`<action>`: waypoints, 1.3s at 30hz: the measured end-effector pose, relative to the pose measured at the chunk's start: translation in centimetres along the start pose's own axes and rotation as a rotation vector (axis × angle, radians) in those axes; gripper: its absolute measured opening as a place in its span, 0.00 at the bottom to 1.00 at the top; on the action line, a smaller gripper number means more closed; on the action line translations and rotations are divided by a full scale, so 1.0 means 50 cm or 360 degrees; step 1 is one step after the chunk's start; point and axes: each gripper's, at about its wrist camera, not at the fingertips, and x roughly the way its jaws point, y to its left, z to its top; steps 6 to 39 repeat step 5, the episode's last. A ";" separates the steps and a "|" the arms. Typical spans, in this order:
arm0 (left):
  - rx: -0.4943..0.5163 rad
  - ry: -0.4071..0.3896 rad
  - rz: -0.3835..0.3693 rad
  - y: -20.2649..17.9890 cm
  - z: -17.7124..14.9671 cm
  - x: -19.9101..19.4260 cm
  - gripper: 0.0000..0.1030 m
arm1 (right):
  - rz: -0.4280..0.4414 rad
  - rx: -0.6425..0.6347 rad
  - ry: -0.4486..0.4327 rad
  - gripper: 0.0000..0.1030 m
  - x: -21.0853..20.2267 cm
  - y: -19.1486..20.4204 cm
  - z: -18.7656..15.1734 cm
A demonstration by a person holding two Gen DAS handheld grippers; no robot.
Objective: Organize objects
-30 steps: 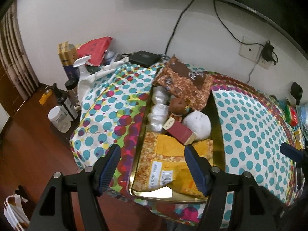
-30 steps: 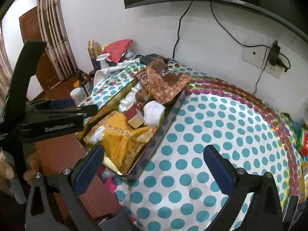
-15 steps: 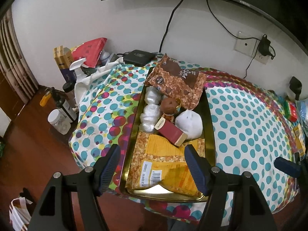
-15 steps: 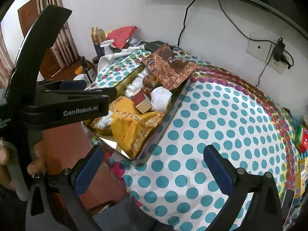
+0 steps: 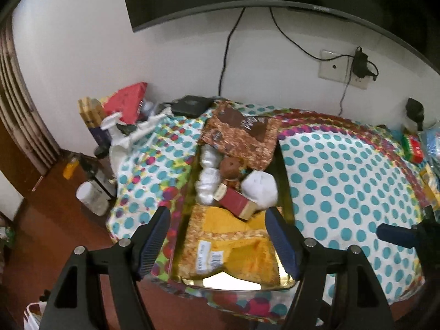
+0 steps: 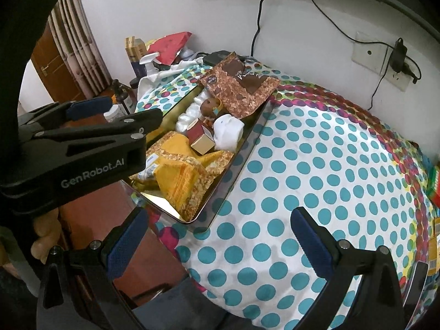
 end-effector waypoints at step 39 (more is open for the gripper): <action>0.0009 0.0029 -0.0017 -0.004 -0.004 0.006 0.71 | -0.0004 0.0000 0.0013 1.00 0.003 -0.001 -0.001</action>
